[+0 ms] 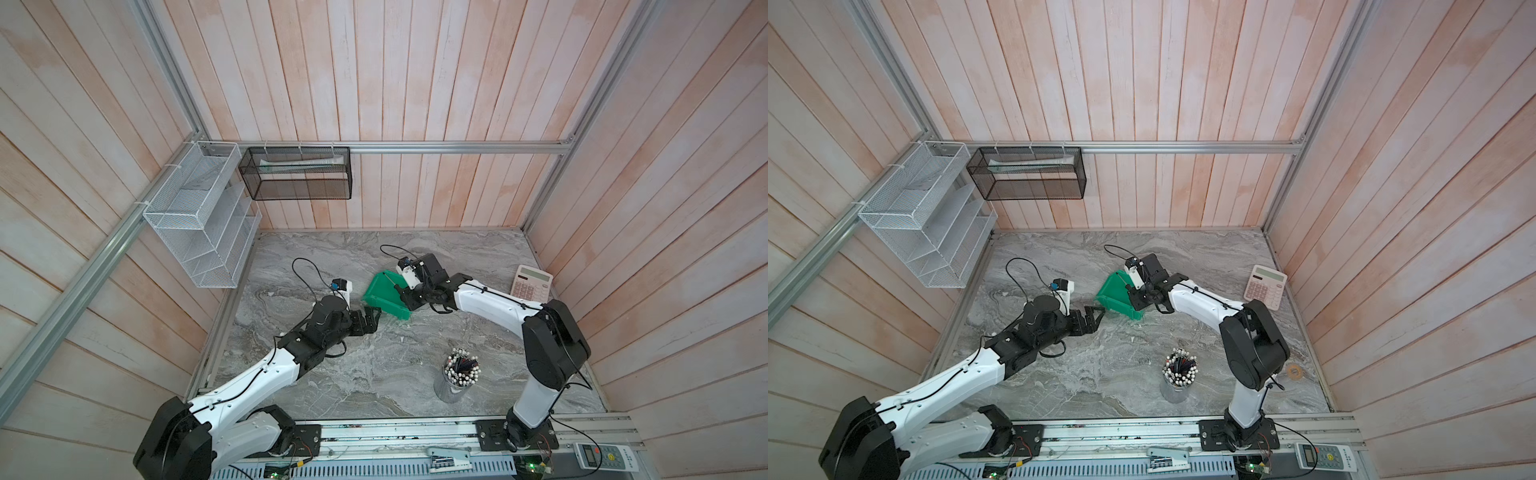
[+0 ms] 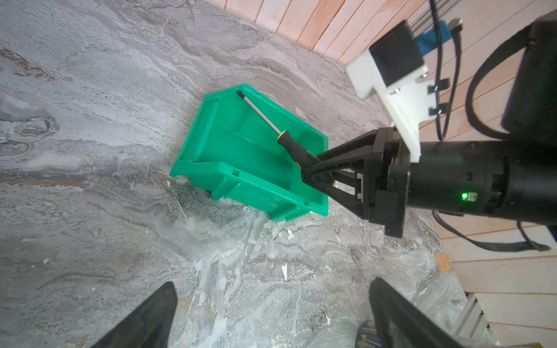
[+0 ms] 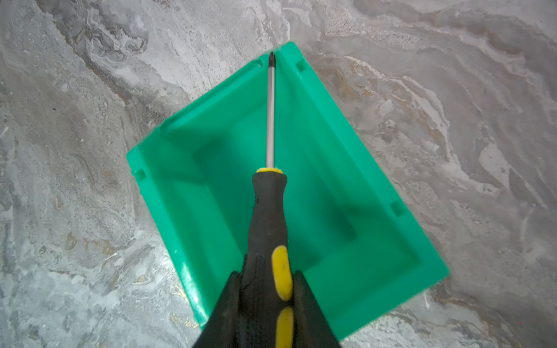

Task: Put the screwdriver in the bin
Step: Place the screwdriver into the bin.

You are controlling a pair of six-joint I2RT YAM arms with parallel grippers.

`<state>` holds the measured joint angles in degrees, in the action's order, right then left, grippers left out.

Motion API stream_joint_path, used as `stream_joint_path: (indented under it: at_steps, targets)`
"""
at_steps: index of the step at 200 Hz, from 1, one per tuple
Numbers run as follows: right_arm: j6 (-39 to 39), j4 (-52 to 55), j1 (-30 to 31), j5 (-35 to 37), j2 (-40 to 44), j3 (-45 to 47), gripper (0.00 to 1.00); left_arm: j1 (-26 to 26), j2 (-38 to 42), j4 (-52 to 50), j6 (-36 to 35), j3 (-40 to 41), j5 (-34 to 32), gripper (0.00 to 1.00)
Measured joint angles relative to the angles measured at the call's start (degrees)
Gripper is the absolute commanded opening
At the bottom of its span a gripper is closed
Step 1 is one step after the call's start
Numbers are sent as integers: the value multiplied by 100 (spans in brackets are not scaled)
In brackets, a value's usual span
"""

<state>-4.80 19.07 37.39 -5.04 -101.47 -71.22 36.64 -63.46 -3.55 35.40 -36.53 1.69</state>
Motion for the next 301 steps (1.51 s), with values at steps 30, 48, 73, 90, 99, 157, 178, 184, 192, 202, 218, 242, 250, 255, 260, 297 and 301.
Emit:
stream_joint_path:
  at_steps: [30, 48, 73, 90, 99, 157, 178, 184, 192, 202, 218, 242, 250, 255, 260, 297, 301]
  targets:
    - [39, 164, 35, 7, 0, -107, 11, 0, -42, 33, 4, 0, 24, 100]
    - [39, 164, 37, 48, 0, -131, 11, 0, -63, 61, 15, 0, 44, 100]
    - [35, 203, 42, 96, -131, -245, 11, 0, -103, 63, 24, 0, 83, 100]
    - [33, 208, 42, 138, -317, -352, 11, 0, -114, 61, 24, 0, 87, 100]
    - [31, 219, 42, 164, -400, -376, 11, 0, -114, 61, 24, 0, 85, 100]
    - [31, 400, 42, 260, -629, -531, 15, 0, -127, 66, 24, 0, 83, 100]
    - [31, 420, 42, 260, -699, -616, 17, 0, -142, 68, 24, 0, 83, 100]
    - [31, 417, 42, 260, -728, -649, 18, 0, -144, 68, 22, 0, 83, 100]
    - [31, 417, 42, 262, -765, -695, 19, 0, -149, 68, 22, 0, 83, 100]
    - [31, 417, 42, 262, -809, -750, 21, 0, -164, 66, 20, 0, 83, 100]
    - [31, 433, 42, 262, -844, -804, 23, 0, -188, 57, 20, 0, 81, 100]
    - [31, 476, 42, 267, -881, -857, 27, -4, -195, 57, 20, 0, 81, 100]
    - [31, 490, 42, 269, -890, -879, 27, -11, -195, 57, 20, 0, 81, 100]
    - [26, 490, 42, 278, -896, -887, 29, -13, -195, 57, 20, 0, 79, 100]
    - [26, 492, 42, 280, -903, -896, 31, -20, -195, 59, 20, 0, 81, 100]
    - [4, 501, 42, 310, -907, -925, 44, -66, -205, 50, 20, -35, 81, 100]
    - [0, 501, 42, 310, -907, -935, 44, -66, -208, 52, 17, -44, 81, 100]
